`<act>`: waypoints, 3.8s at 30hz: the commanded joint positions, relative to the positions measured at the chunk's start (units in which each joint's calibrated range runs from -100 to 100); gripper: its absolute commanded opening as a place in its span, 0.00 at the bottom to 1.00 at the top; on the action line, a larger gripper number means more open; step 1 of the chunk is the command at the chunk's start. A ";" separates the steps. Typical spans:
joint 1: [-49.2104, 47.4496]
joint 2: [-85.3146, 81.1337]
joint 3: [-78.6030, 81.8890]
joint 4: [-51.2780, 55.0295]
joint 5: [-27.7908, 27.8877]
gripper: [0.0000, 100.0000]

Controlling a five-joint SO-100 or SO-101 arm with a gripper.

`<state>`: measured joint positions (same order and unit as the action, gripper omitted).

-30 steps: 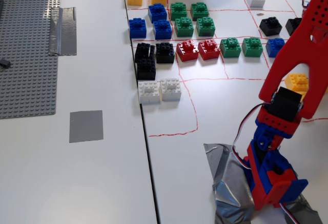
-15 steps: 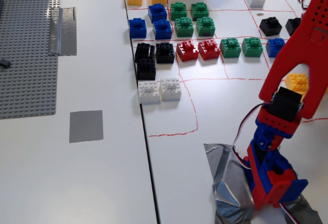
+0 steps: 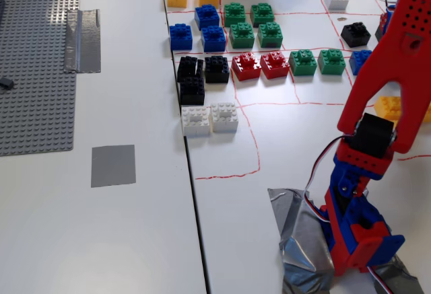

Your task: Grab the block and put it in the grey marker

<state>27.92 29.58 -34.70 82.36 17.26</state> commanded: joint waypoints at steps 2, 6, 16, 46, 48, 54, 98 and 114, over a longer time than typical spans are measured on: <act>-0.93 -15.14 -1.63 1.98 -0.83 0.00; -1.13 -21.08 1.00 3.52 -1.17 0.00; -7.41 -34.12 5.54 11.55 -3.71 0.00; -25.86 -58.54 36.33 12.93 -11.04 0.00; -26.94 -59.28 38.24 11.47 -11.28 0.00; -30.86 -60.77 42.42 8.55 -11.87 0.00; -77.67 -48.31 54.31 -14.65 -18.66 0.00; -83.56 -31.31 39.51 -15.71 -20.76 0.00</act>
<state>-54.77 -0.88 10.99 67.31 -2.81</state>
